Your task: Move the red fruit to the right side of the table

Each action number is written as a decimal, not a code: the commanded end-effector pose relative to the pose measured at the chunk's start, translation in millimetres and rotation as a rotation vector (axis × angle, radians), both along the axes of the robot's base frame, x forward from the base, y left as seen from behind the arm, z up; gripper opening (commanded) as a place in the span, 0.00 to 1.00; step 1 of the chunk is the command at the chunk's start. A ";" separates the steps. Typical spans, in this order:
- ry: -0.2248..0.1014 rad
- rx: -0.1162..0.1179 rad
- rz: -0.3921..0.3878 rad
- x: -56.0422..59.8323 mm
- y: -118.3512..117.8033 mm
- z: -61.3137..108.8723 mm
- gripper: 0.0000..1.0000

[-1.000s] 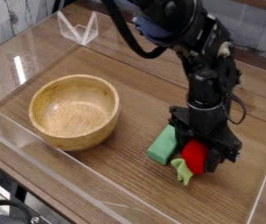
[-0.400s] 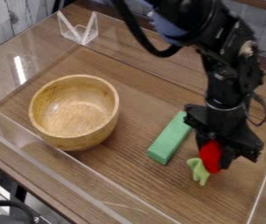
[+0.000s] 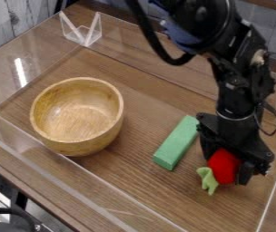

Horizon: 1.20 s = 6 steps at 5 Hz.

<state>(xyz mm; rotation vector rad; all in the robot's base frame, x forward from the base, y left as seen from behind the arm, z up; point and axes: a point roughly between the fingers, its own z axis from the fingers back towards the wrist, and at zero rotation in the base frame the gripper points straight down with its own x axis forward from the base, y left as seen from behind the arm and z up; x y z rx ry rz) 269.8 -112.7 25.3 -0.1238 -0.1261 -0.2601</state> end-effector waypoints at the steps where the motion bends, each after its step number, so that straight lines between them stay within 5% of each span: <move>1: -0.044 -0.013 0.004 12.2 0.2 7.5 0.00; 2: -0.034 -0.015 0.051 10.4 4.8 6.7 1.00; 6: 0.002 -0.025 0.121 3.4 0.7 11.8 1.00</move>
